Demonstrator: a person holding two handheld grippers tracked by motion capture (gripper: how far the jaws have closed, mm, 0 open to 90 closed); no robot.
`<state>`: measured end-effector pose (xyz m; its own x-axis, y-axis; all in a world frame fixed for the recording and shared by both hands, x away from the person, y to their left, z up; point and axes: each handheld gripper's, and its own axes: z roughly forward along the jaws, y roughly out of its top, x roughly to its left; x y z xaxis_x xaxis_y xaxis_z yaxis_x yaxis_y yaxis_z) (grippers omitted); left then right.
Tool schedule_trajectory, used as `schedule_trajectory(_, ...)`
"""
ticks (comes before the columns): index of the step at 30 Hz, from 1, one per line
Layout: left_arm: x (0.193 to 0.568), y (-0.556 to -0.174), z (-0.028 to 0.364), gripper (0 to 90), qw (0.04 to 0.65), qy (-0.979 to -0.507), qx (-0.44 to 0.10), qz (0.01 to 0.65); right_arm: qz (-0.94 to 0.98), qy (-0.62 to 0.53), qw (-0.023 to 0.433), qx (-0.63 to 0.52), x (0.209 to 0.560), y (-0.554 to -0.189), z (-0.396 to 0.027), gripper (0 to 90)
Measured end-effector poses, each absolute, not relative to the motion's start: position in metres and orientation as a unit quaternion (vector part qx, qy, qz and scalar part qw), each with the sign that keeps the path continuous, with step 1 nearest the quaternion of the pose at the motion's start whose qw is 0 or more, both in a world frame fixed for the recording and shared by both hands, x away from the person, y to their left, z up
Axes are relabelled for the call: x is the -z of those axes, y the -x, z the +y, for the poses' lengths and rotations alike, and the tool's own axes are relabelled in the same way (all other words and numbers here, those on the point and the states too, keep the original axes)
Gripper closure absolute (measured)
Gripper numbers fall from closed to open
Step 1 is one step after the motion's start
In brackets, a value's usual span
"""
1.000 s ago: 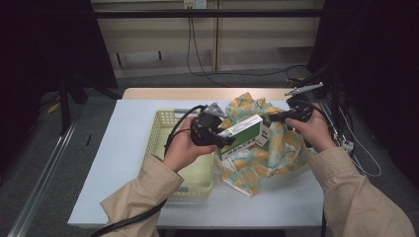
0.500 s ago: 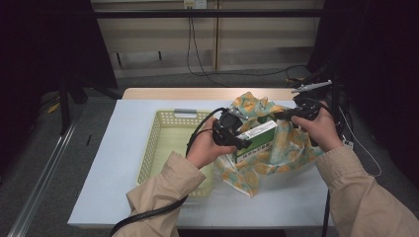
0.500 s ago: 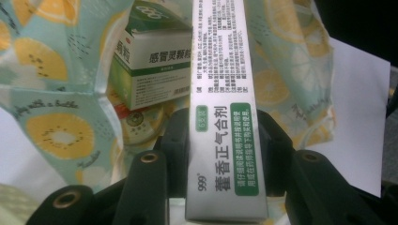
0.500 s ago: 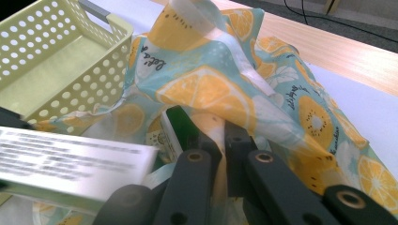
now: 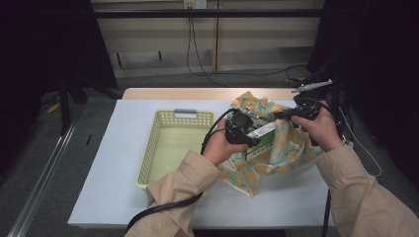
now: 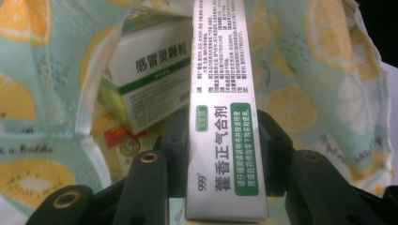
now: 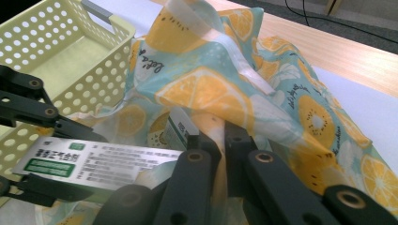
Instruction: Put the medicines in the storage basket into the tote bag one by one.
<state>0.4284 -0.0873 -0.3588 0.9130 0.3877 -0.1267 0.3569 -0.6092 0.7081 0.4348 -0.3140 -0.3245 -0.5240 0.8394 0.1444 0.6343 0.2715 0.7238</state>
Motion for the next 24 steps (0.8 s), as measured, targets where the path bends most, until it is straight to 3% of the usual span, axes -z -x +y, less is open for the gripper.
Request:
schedule_trajectory(20, 0.384, -0.441, -0.132, 61.6, 0.422, -0.877, -0.038, 0.227, 0.780, -0.478, 0.135, -0.381, 0.326, -0.440, -0.320, 89.7)
schedule_trajectory(22, 0.385, -0.440, -0.134, 56.9, 0.424, -0.875, -0.037, 0.231, 0.781, -0.477, 0.134, -0.380, 0.326, -0.440, -0.320, 89.7)
schedule_trajectory(24, 0.383, -0.439, -0.134, 39.3, 0.418, -0.876, -0.036, 0.236, 0.780, -0.478, 0.134, -0.380, 0.326, -0.439, -0.319, 89.7)
